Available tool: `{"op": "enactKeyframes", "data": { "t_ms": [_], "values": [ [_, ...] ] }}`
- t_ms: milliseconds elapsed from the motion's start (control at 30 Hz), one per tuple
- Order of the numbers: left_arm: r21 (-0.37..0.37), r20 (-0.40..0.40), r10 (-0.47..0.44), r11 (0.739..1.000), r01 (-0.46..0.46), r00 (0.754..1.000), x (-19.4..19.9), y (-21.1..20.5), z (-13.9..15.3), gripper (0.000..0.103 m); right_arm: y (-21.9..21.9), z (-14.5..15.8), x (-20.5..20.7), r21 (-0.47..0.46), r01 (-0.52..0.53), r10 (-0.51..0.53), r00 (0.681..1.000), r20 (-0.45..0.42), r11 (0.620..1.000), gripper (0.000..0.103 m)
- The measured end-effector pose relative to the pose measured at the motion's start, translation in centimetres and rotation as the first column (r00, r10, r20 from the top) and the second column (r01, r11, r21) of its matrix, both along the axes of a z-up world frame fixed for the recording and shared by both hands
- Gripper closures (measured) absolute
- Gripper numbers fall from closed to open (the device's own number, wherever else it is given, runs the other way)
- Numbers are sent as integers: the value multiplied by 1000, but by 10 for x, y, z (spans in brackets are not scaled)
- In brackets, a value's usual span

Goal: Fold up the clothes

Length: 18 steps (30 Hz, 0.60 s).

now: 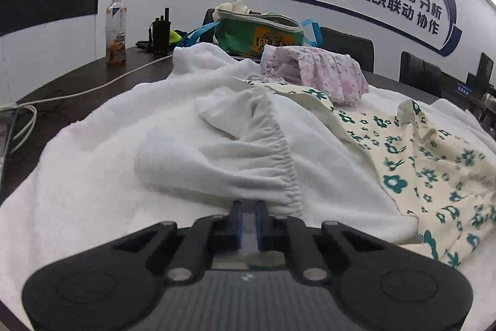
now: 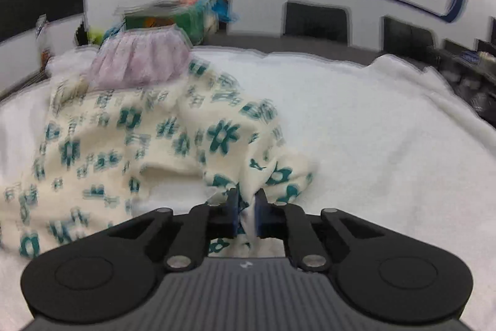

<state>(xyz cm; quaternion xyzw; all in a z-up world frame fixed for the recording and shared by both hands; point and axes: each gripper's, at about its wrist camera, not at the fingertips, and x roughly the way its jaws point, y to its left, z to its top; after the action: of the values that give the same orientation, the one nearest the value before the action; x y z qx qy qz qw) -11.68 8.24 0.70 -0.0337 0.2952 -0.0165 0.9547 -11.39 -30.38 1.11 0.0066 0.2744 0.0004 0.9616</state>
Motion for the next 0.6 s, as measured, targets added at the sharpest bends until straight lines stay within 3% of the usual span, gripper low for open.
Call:
{"op": "enactKeyframes", "data": {
  "t_ms": [67,133,233,267,333,367,400,500,600],
  "values": [
    [24,2,-14,1000,14,1000,-3,-2,1,95,-4,14,-24,17,38,-39,998,52,999,95],
    [26,3,-37,999,36,999,-8,-3,3,95,-2,21,-44,-45,102,-98,993,72,994,95],
    [13,17,-72,997,71,997,-16,0,9,91,-5,10,-54,-123,159,-161,987,-8,980,94],
    [-3,43,-76,997,76,996,-21,5,14,87,-5,4,-53,-143,155,-163,985,-50,978,93],
    [-14,90,-26,1000,27,996,-27,20,22,77,-1,9,-57,-158,152,-159,987,-36,976,84],
    [-16,109,18,1000,-17,994,-29,30,25,62,3,17,-58,-157,145,-148,989,-9,977,73],
    [-18,128,62,998,-60,990,-30,39,28,49,9,31,-58,-142,114,-109,993,38,983,67],
    [-47,93,153,988,-150,984,-16,64,22,47,36,77,-48,-83,-52,68,979,192,995,63],
    [-174,85,98,981,-82,992,0,77,12,45,97,105,-2,-76,-336,345,911,226,939,48]
  ]
}}
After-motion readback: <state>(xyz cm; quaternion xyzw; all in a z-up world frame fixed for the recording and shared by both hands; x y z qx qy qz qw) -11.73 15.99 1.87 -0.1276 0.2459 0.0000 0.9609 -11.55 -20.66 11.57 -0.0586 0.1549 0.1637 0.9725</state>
